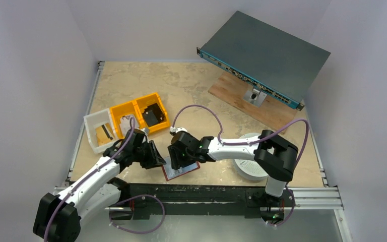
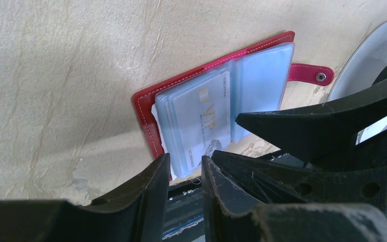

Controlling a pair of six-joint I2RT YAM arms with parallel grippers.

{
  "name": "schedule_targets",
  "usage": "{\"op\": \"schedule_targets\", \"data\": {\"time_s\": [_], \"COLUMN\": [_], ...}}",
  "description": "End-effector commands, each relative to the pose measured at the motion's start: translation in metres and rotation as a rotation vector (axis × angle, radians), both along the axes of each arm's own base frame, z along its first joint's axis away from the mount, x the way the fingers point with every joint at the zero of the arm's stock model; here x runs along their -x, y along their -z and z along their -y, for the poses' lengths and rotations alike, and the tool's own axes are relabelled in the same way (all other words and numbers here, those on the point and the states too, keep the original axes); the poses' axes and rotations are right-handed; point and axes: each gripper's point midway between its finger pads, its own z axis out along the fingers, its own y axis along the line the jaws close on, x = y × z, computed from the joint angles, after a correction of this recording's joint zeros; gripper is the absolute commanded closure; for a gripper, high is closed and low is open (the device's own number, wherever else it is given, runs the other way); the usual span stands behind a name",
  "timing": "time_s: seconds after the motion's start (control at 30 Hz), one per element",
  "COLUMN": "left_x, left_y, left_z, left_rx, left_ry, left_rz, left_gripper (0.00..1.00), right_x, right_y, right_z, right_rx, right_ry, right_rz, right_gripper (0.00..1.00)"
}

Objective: Take the credit cards out of the card holder
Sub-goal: Remove the credit card from the card holder.

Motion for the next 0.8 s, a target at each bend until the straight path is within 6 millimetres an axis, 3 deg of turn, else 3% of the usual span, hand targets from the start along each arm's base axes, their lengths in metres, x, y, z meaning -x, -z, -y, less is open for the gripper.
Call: {"op": "schedule_targets", "data": {"time_s": [0.0,0.47,0.77], "left_x": [-0.012,-0.015,-0.013], "left_y": [-0.004,0.017,0.029], "left_z": [0.015,0.019,0.016], "left_rx": [0.081,0.070,0.041], "left_ry": [0.001,0.007,0.001], "left_rz": [0.025,-0.023,-0.053], "left_gripper": [0.74,0.84,0.87], "right_x": [0.001,0.000,0.004], "right_y": [-0.008,-0.001,0.000], "right_z": [-0.014,0.001,0.000], "right_rx": [-0.086,-0.182,-0.270], "right_ry": [-0.014,0.033,0.024], "right_rz": [-0.011,-0.111,-0.189], "right_gripper": [0.52,0.52,0.53]}}
